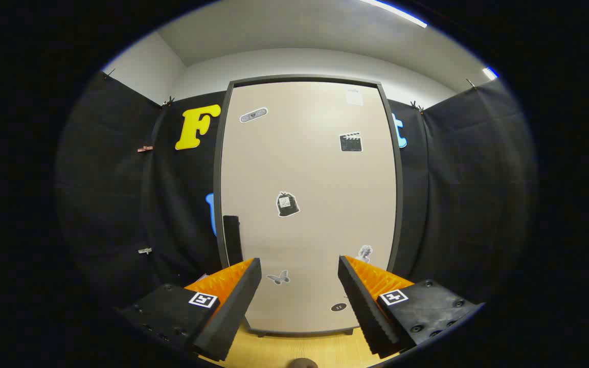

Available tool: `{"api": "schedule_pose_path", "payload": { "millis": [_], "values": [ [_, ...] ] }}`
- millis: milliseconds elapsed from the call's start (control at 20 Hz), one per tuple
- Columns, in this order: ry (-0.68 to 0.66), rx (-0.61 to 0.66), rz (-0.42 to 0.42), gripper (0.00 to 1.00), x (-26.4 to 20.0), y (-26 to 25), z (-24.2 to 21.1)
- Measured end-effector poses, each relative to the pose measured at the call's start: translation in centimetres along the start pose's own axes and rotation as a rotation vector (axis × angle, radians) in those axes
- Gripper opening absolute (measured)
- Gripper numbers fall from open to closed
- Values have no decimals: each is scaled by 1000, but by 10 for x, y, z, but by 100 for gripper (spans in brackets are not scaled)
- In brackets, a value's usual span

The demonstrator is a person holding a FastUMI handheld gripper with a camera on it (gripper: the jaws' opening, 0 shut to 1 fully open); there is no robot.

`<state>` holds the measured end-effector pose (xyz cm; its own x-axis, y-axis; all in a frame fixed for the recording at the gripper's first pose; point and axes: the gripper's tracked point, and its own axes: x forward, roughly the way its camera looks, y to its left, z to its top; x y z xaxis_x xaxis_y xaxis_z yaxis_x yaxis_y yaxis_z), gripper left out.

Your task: Open the shoe cabinet door, grab the shoes and put them into the shoe cabinet, then close the shoe cabinet door.

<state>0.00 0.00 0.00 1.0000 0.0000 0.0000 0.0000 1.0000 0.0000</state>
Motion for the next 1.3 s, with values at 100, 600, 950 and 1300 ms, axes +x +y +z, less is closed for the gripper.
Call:
{"api": "schedule_pose_path", "payload": {
  "millis": [100,600,950,1300],
  "values": [
    [-14,2,15,99,0,4,3],
    [-19,16,25,99,-1,7,2],
    [4,17,45,98,8,20,-5],
    [49,38,92,99,46,71,-28]
  ]
}}
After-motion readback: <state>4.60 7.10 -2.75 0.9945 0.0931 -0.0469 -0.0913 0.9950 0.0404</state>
